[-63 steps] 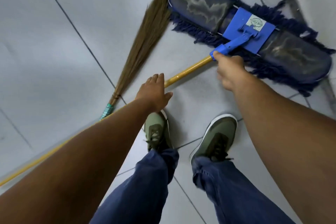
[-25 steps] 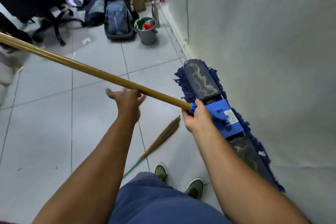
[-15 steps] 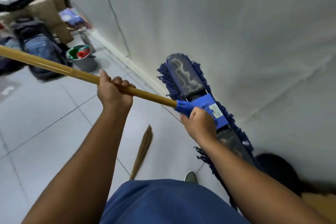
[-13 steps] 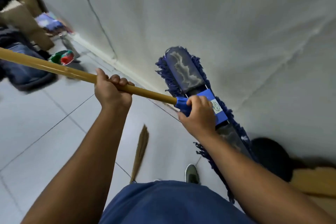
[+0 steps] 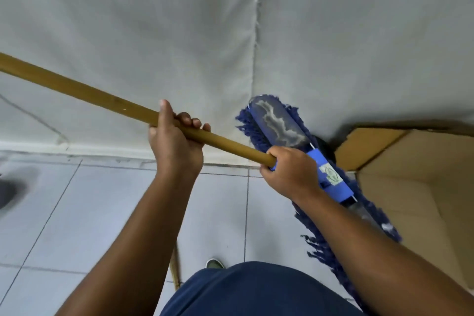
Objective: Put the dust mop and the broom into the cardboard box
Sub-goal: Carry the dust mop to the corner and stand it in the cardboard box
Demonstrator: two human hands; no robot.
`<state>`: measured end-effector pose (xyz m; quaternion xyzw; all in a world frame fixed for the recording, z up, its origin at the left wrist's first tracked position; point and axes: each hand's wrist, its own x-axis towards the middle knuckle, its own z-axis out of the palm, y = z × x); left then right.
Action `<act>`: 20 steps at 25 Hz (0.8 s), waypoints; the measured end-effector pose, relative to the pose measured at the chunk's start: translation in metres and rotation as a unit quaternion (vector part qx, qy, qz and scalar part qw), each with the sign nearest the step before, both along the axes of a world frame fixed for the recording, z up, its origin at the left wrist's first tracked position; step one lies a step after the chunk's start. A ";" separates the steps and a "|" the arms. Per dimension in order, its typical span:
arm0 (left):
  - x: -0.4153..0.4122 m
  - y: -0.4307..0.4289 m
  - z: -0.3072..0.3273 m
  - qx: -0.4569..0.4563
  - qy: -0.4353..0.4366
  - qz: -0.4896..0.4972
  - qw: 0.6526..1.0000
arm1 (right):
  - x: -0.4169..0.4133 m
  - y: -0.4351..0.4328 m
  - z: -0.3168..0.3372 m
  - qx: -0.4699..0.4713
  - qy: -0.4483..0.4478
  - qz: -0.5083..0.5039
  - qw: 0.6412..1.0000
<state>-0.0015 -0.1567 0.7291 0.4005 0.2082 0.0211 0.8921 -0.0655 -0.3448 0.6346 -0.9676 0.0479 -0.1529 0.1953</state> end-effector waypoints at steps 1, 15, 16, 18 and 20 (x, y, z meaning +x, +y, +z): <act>-0.008 -0.019 0.001 0.005 -0.012 -0.021 1.000 | -0.016 -0.016 -0.003 0.008 0.001 -0.020 1.000; -0.198 -0.384 0.043 -0.010 -0.173 -0.329 0.928 | -0.280 -0.316 0.024 0.182 0.043 -0.230 0.955; -0.205 -0.400 0.046 -0.013 -0.188 -0.349 0.918 | -0.289 -0.330 0.027 0.202 0.040 -0.231 0.951; -0.219 -0.434 0.053 -0.014 -0.215 -0.387 0.896 | -0.304 -0.360 0.027 0.236 0.035 -0.240 0.941; -0.230 -0.469 0.060 -0.011 -0.239 -0.420 0.876 | -0.315 -0.387 0.027 0.273 0.042 -0.252 0.927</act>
